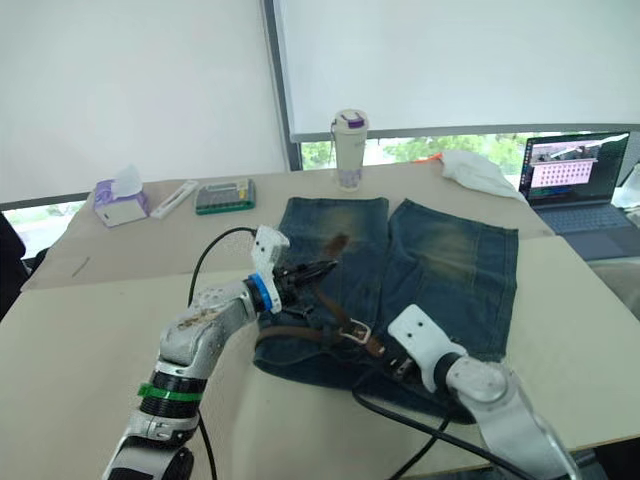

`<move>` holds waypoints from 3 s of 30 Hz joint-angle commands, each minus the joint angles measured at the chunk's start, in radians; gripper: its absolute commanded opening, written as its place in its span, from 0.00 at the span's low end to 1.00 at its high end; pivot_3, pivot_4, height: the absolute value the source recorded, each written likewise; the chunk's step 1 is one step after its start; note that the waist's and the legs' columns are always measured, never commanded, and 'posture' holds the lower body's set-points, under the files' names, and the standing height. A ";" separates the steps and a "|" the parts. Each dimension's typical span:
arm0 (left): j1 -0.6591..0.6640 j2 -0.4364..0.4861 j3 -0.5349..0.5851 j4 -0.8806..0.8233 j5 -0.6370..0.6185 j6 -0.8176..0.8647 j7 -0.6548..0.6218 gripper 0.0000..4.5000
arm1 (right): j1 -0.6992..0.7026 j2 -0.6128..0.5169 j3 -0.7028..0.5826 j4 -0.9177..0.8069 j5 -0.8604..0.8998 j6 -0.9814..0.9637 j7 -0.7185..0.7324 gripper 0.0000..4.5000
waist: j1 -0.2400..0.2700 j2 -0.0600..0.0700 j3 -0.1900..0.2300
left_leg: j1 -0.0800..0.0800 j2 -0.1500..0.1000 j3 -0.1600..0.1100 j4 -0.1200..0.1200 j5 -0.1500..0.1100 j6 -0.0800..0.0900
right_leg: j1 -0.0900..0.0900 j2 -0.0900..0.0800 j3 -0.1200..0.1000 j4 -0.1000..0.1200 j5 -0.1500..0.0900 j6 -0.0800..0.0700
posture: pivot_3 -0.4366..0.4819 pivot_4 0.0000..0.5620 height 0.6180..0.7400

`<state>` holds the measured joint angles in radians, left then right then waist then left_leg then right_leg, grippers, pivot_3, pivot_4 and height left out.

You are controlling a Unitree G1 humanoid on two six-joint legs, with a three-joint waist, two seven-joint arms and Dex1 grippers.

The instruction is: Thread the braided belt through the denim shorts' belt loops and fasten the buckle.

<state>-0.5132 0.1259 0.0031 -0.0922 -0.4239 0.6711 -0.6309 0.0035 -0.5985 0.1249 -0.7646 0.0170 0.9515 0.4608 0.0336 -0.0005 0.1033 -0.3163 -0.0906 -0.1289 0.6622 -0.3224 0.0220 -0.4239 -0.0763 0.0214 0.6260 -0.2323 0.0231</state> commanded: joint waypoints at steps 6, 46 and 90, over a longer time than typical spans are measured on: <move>0.034 0.018 0.114 -0.028 -0.168 0.197 0.085 0.00 | 0.065 0.114 -0.165 -0.180 0.126 -0.024 -0.007 0.40 | -0.010 0.001 -0.001 | 0.000 -0.001 -0.002 0.000 -0.001 -0.001 | 0.001 0.001 -0.003 0.000 0.000 0.001 | 0.48 0.27 1.00; 0.174 0.042 0.165 -0.073 -0.267 0.142 0.188 0.00 | -0.135 0.024 0.155 0.146 0.167 -0.132 0.070 0.01 | -0.021 0.001 -0.001 | 0.001 0.000 -0.002 -0.001 -0.001 -0.001 | 0.001 0.000 -0.001 -0.002 0.000 0.001 | 0.48 0.27 1.00; 0.129 -0.001 0.313 0.001 -0.354 0.070 0.324 0.00 | -0.200 0.024 0.232 0.340 0.095 -0.262 0.171 0.01 | -0.021 0.000 -0.001 | 0.001 0.000 -0.002 -0.001 -0.002 -0.001 | 0.001 0.000 -0.001 -0.002 0.000 0.000 | 0.48 0.27 1.00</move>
<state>-0.3533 0.1147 0.2608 -0.0668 -0.7546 0.8027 -0.3084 -0.2170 -0.5667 0.3456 -0.4593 0.1310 0.6844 0.6303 0.0125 -0.0004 0.1019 -0.3151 -0.0904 -0.1307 0.6607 -0.3239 0.0208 -0.4228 -0.0764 0.0199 0.6238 -0.2326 0.0237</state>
